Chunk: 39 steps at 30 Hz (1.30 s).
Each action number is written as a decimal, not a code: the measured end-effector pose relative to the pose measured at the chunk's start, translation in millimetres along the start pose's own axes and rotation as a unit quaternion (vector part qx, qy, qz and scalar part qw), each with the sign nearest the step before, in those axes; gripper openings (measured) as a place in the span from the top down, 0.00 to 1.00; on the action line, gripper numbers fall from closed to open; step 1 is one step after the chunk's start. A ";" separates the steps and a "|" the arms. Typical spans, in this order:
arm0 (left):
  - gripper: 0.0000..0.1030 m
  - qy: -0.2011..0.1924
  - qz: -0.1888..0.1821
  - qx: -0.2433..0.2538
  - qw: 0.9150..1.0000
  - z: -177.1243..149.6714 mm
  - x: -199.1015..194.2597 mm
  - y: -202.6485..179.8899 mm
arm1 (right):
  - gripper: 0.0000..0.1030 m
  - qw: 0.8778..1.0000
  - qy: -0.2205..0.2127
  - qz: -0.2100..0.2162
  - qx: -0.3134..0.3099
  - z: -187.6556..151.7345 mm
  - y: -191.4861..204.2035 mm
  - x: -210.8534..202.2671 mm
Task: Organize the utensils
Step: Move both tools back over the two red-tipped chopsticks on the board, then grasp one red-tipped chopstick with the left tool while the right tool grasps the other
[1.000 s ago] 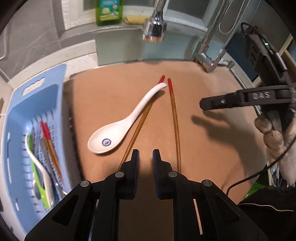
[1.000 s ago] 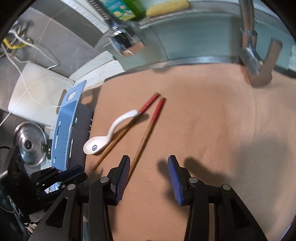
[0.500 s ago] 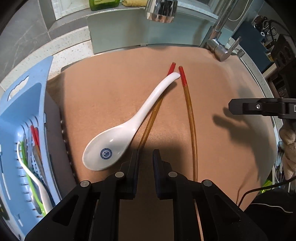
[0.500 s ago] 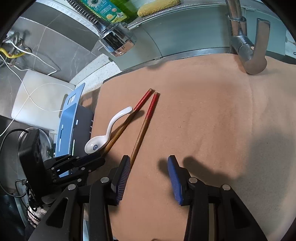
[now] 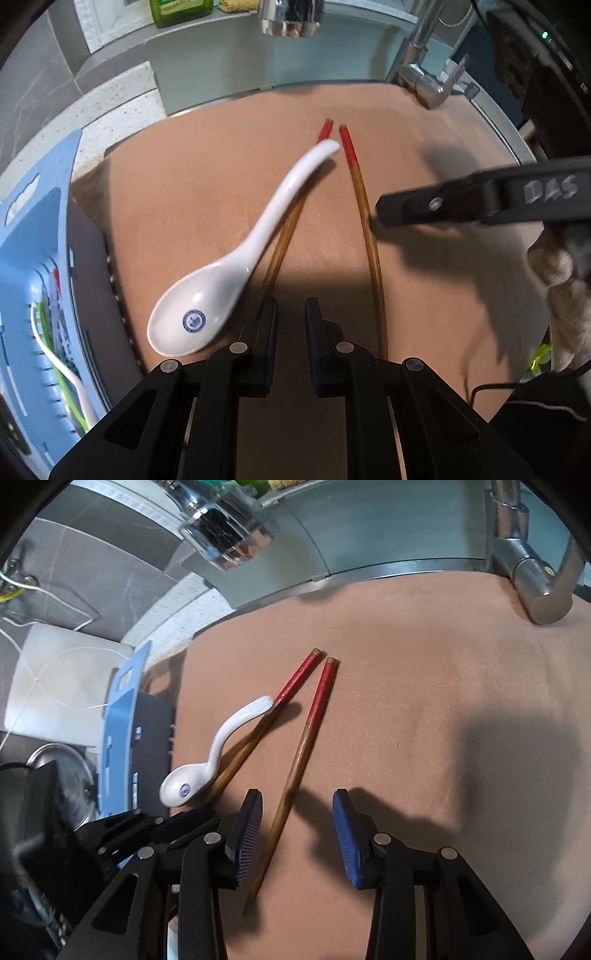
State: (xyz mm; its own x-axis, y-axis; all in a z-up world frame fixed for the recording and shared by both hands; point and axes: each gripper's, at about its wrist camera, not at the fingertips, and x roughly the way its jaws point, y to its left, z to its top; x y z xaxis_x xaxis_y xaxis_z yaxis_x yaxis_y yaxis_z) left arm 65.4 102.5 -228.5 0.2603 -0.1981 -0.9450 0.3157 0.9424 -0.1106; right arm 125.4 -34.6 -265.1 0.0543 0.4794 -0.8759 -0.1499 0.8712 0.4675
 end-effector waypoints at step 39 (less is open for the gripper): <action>0.67 -0.035 -0.029 0.069 0.997 19.5 -11.0 -16.5 | 0.60 0.997 -0.054 -0.043 -0.034 -11.1 -8.0 -8.6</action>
State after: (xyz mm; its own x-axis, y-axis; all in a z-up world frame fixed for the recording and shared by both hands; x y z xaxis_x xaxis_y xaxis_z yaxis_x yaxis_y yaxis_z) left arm 75.2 83.9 -210.3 0.2993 -0.2734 -0.9142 0.4527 0.8841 -0.1161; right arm 115.2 -46.8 -262.6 0.1752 0.4143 -0.8931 -0.2068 0.9024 0.3780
